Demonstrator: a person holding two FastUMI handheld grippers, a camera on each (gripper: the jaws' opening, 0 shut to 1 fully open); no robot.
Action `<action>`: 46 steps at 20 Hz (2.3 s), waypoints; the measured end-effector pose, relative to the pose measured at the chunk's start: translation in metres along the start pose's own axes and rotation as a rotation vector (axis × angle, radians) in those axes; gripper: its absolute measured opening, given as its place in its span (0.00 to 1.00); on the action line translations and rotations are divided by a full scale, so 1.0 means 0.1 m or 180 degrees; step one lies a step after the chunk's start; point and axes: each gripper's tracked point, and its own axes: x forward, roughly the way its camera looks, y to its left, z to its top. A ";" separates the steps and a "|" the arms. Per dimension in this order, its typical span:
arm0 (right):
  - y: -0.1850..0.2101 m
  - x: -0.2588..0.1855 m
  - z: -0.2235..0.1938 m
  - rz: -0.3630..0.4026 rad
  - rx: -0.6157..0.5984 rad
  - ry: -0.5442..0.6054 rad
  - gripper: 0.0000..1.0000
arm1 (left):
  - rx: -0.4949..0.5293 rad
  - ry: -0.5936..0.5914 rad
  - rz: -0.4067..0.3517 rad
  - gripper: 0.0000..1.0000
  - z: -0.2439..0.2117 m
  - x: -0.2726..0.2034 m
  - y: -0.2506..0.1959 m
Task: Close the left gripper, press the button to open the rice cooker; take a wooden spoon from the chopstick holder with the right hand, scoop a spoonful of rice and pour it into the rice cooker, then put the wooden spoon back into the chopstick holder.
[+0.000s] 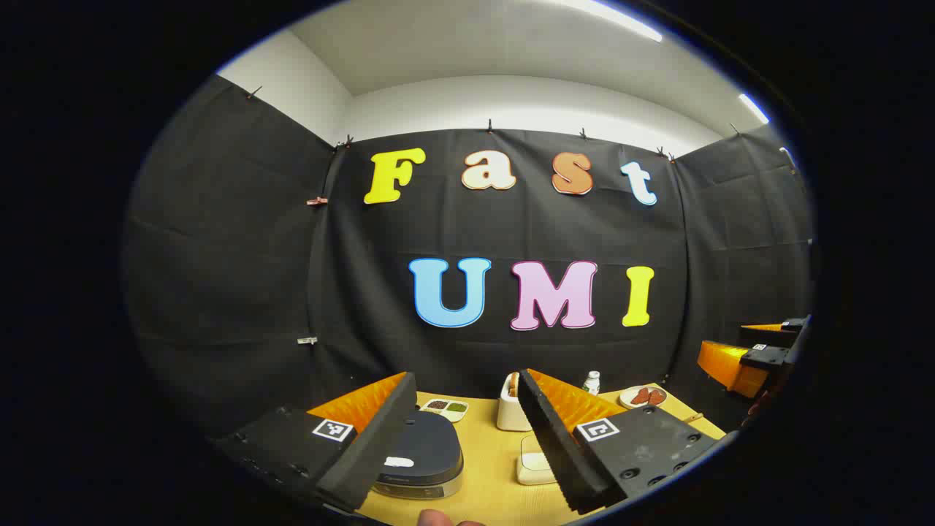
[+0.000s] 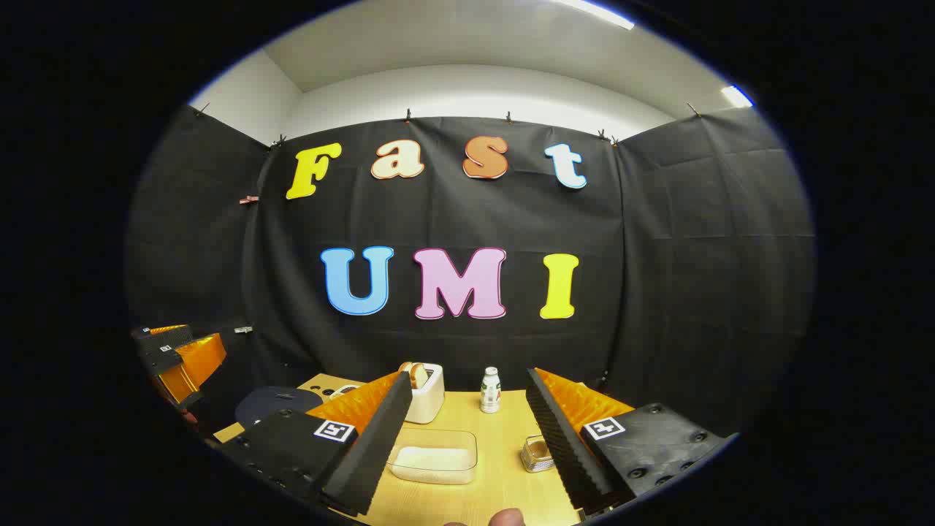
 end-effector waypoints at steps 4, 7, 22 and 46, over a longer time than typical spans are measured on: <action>0.07 0.04 0.05 0.0085 -0.0012 -0.0024 0.98 | 0.0005 0.0016 0.0142 0.95 0.00 -0.05 0.15; 0.07 0.07 0.06 0.0093 0.0045 -0.0031 0.98 | -0.0002 0.0045 0.0176 0.95 0.00 -0.06 0.14; -0.25 0.23 -0.01 0.0060 0.0059 0.0026 0.98 | -0.0088 0.0032 0.0282 0.95 -0.02 0.03 0.03; -0.80 0.33 -0.46 -0.0086 0.0056 0.0295 0.98 | -0.0160 0.1158 0.0366 0.22 -1.28 0.28 0.46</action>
